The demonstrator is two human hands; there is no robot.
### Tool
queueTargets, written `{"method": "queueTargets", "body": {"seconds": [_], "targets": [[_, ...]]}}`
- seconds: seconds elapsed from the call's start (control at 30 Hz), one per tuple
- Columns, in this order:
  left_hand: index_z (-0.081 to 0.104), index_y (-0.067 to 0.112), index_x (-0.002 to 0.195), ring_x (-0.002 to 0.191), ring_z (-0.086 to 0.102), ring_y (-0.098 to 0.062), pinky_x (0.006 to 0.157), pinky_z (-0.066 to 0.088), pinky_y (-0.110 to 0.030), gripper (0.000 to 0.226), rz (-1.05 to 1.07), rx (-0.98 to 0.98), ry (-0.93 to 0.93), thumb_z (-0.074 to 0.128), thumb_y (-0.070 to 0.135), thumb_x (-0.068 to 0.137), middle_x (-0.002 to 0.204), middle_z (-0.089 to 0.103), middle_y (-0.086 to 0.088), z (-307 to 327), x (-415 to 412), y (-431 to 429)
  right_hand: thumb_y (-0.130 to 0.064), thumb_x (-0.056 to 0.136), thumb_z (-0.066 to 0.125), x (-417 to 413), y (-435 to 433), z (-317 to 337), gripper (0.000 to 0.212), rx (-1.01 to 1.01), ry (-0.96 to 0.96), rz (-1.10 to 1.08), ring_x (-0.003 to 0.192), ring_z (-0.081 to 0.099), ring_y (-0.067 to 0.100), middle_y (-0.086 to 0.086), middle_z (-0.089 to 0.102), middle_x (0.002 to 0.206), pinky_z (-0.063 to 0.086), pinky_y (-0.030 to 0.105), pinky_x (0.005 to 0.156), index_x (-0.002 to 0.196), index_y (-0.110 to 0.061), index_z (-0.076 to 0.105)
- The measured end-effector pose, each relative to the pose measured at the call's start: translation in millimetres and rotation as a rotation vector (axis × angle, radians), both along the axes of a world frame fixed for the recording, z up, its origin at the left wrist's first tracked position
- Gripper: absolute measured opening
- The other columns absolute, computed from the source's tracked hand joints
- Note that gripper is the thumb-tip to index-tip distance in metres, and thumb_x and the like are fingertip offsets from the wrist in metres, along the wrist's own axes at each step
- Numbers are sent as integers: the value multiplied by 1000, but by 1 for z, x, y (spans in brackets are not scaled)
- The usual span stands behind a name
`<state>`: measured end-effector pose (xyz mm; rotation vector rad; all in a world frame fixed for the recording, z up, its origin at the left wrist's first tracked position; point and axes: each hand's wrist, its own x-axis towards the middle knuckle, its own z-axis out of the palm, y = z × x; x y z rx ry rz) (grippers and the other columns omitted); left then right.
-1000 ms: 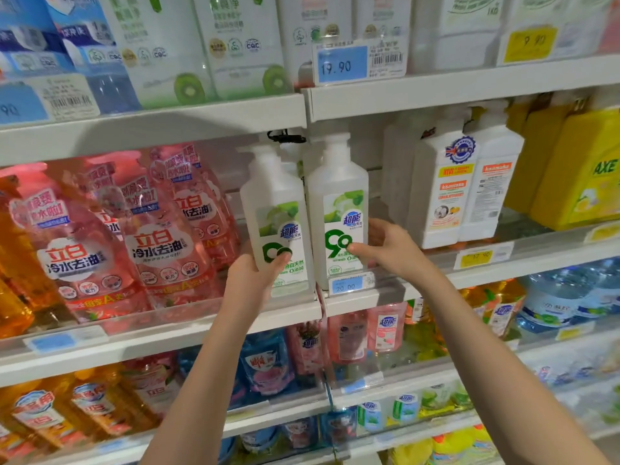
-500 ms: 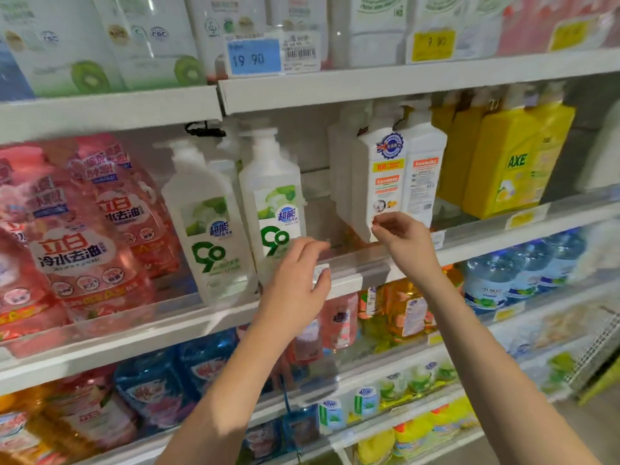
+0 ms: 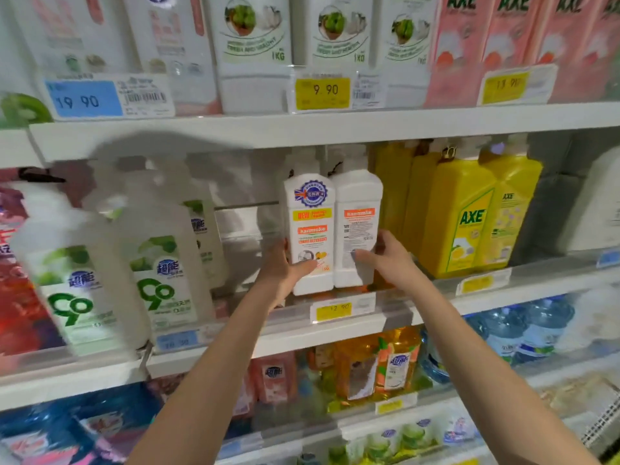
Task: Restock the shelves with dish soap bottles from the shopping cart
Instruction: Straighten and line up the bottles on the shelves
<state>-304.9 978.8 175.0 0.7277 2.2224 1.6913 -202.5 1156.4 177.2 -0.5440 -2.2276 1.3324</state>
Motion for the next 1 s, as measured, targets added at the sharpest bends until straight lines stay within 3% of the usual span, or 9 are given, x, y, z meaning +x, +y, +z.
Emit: {"method": "queueTargets", "body": {"seconds": [0.17, 0.33, 0.43, 0.5, 0.6, 0.7, 0.8, 0.93, 1.0], "targets": [[58, 16, 114, 102, 62, -21, 86, 50, -32, 37, 111, -58, 79, 73, 15, 81, 102, 65, 2, -1, -8, 15, -25, 73, 82, -20, 26, -1, 67, -125, -26, 134, 116, 57, 18, -1, 61, 127, 44, 45, 103, 128, -18, 45], [56, 28, 105, 81, 60, -2, 63, 45, -12, 45, 119, -20, 55, 82, 18, 70, 91, 63, 16, 4, -5, 11, -35, 62, 87, -20, 42, 0, 85, -175, -44, 246, 114, 59, 13, -6, 62, 126, 46, 42, 101, 135, -22, 45], [54, 28, 107, 79, 58, -3, 71, 49, -18, 48, 116, -93, 58, 83, 19, 69, 91, 61, 17, 11, 0, 8, -44, 52, 89, -18, 47, 0, 92, -173, -66, 309, 112, 60, 14, -8, 64, 122, 45, 44, 102, 132, -24, 48], [54, 27, 111, 82, 59, -6, 79, 52, -27, 51, 95, -109, 44, 82, 18, 70, 91, 61, 18, 12, 3, 5, -35, 61, 86, -14, 49, 0, 82, -181, -72, 338, 111, 60, 13, -8, 65, 121, 45, 42, 102, 133, -24, 48], [55, 29, 111, 81, 58, 2, 75, 52, -23, 49, 49, -90, 41, 81, 16, 71, 91, 62, 22, 13, 12, 0, -33, 65, 82, -4, 51, 2, 76, -190, -88, 423, 111, 61, 11, -9, 65, 120, 43, 42, 103, 133, -24, 48], [56, 37, 98, 80, 57, 7, 76, 51, -24, 43, 4, -89, 55, 80, 15, 72, 88, 61, 25, 14, 19, -5, -30, 67, 81, 7, 52, 8, 72, -178, -107, 480, 111, 61, 12, -6, 66, 120, 43, 43, 104, 130, -21, 48], [57, 36, 96, 79, 59, 7, 74, 53, -21, 41, -31, -91, 65, 79, 10, 73, 87, 64, 23, 15, 24, -10, -41, 59, 81, 17, 50, 11, 79, -149, -117, 501, 112, 61, 12, -7, 66, 120, 42, 45, 105, 129, -23, 49], [59, 18, 117, 90, 66, -9, 92, 49, -44, 46, -82, -95, 43, 76, 10, 75, 96, 69, 7, 19, 26, -16, -36, 64, 79, 25, 47, 14, 73, -168, -90, 520, 117, 58, 11, -9, 64, 123, 39, 46, 108, 130, -26, 50], [56, 13, 123, 94, 57, -7, 95, 44, -48, 47, -95, -72, 13, 73, 10, 79, 96, 70, 1, 21, 26, -18, -41, 59, 81, 24, 46, 16, 80, -171, -70, 490, 118, 57, 13, -10, 64, 124, 38, 48, 107, 131, -28, 50]]}}
